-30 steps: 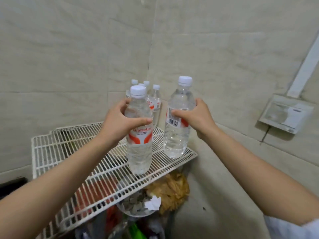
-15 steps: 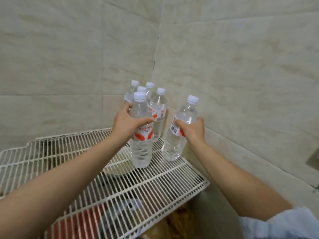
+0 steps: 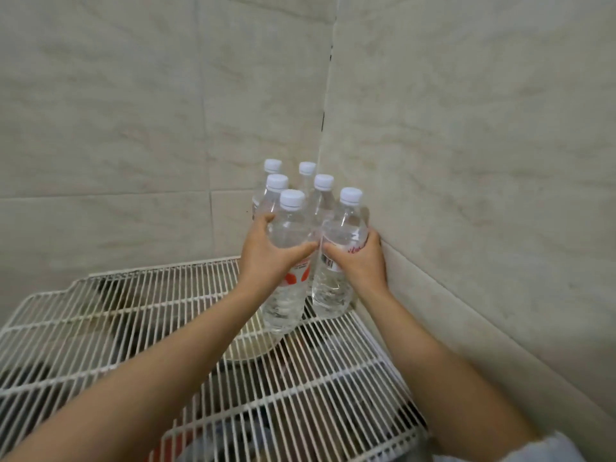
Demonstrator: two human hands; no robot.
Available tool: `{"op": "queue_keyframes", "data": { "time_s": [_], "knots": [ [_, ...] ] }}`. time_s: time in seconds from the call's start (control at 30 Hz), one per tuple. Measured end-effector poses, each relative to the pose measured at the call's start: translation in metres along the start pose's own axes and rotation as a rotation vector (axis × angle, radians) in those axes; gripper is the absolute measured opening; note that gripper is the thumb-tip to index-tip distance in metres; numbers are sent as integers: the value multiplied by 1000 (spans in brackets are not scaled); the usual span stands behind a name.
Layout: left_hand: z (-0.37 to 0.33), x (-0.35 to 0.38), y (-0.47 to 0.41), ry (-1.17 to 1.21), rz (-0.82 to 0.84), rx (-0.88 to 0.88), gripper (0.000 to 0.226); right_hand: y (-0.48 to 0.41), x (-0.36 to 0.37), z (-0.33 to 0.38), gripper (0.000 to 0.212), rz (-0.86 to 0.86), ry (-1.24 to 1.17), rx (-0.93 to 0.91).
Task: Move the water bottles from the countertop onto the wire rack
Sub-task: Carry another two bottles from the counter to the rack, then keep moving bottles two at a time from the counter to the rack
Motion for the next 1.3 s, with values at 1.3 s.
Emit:
{"op": "queue_keyframes", "data": {
  "time_s": [1.3],
  "knots": [
    [-26, -338, 314, -611, -723, -292, 33, 298, 118, 99, 44, 630, 220, -589]
  ]
}}
Point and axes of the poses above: each hand's wrist, its own y-axis away from the middle knuckle, its own x-axis out of the palm, z = x × y, the point moved 4 cm from there along -y, towards the middle knuckle, and after that the axes turned 5 degrees about y, right-handed, at the moved point
